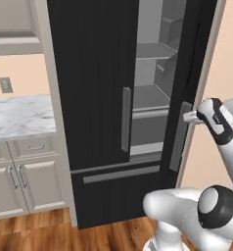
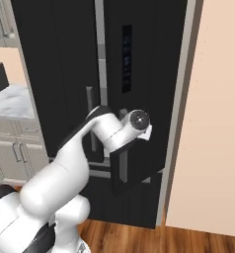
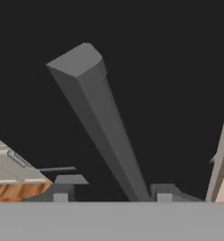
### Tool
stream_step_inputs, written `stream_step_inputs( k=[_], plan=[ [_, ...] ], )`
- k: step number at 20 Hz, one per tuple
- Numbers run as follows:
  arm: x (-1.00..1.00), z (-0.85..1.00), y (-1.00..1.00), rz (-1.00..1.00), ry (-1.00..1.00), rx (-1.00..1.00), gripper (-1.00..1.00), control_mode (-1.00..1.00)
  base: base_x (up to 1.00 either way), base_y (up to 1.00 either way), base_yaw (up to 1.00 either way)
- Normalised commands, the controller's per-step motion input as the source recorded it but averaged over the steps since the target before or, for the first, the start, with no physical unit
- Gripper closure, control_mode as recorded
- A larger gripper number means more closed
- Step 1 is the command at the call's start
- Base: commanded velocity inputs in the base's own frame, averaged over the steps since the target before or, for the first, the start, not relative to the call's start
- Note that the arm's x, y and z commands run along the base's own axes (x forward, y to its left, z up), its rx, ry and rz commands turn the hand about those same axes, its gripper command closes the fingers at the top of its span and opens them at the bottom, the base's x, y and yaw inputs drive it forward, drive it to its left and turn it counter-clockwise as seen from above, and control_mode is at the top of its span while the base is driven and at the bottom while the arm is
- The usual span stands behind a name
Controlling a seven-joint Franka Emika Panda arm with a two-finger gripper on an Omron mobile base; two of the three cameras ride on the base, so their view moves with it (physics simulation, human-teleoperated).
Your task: Place one of the steaks on the plate and the other in the bowl. Then place the bowl in the fridge.
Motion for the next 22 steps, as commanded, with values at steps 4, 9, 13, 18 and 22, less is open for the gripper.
stream_step_inputs(
  k=[4, 9, 13, 18, 22],
  plan=[
    [-0.72, 0.06, 0.39, -0.15, 0.05, -0.28, -1.00, -1.00, 0.00, 0.00, 0.00],
    [-0.16, 0.02, 0.95, -0.19, 0.36, -0.53, -1.00, -1.00, 0.00, 0.00, 0.00],
    [0.03, 0.10, 0.76, -0.34, 0.30, -0.46, -1.00, -1.00, 0.00, 0.00, 0.00],
    [0.51, -0.20, 0.74, -0.11, 0.06, -0.21, -1.00, -1.00, 0.00, 0.00, 0.00],
    [0.73, -0.19, 0.06, -0.14, -0.14, -0.07, -1.00, -1.00, 0.00, 0.00, 0.00]
  ],
)
